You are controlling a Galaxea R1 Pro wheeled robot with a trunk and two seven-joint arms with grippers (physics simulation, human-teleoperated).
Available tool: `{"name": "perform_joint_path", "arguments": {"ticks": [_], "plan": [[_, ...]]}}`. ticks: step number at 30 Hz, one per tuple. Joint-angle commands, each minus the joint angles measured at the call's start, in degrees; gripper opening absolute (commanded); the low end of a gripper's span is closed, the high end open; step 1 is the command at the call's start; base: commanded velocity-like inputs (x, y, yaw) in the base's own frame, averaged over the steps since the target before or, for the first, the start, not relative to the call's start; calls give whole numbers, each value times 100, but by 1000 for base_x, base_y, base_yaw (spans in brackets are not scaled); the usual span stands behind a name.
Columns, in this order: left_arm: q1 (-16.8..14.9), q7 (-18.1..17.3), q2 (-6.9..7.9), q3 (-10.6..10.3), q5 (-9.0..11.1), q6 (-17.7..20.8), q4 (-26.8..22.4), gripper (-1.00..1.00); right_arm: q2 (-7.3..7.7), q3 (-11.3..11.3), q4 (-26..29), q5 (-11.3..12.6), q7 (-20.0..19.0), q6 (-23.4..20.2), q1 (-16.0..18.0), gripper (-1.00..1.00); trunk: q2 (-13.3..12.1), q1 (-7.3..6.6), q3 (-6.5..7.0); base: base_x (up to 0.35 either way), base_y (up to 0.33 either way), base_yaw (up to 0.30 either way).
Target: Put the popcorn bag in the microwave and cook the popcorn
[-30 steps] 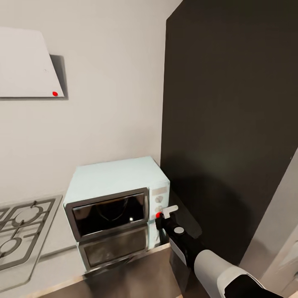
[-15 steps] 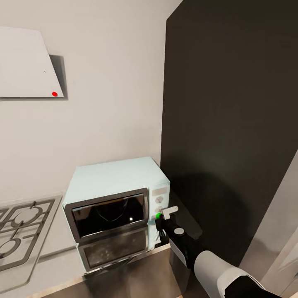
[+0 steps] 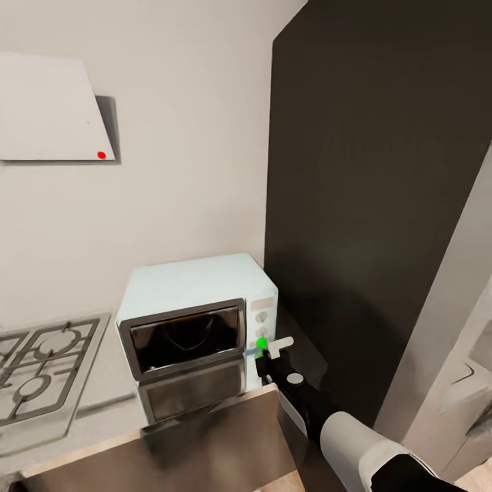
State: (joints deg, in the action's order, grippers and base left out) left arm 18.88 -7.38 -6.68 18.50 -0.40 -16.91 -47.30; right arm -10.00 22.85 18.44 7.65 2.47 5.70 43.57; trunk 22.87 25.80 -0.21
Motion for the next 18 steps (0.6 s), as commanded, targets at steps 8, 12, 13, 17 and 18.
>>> {"name": "perform_joint_path", "arguments": {"ticks": [8, 12, 13, 17, 18], "plan": [[1, -51, -8, 31, -4, -5, -7, 100, 0, 44, 174, 55, 9, -2, -44, 100, 5, -1, -2, -342, 0, 0], [1, -49, -8, 31, -4, -5, -7, 100, 0, 44, 202, 53, 8, 9, -64, 100, 5, -1, -2, -342, 0, 0], [1, -49, -8, 31, -4, -5, -7, 100, 0, 44, 206, 53, 8, 9, -65, 100, 5, -1, -2, -342, 0, 0], [1, -48, -8, 31, -4, -5, -7, 100, 0, 44, 212, 53, 8, 12, -76, 100, 5, -1, -2, -342, 0, 0], [1, -49, -8, 31, -4, -5, -7, 100, 0, 44, 212, 53, 8, 11, -76, 100, 5, -1, -2, -342, 0, 0]]}}
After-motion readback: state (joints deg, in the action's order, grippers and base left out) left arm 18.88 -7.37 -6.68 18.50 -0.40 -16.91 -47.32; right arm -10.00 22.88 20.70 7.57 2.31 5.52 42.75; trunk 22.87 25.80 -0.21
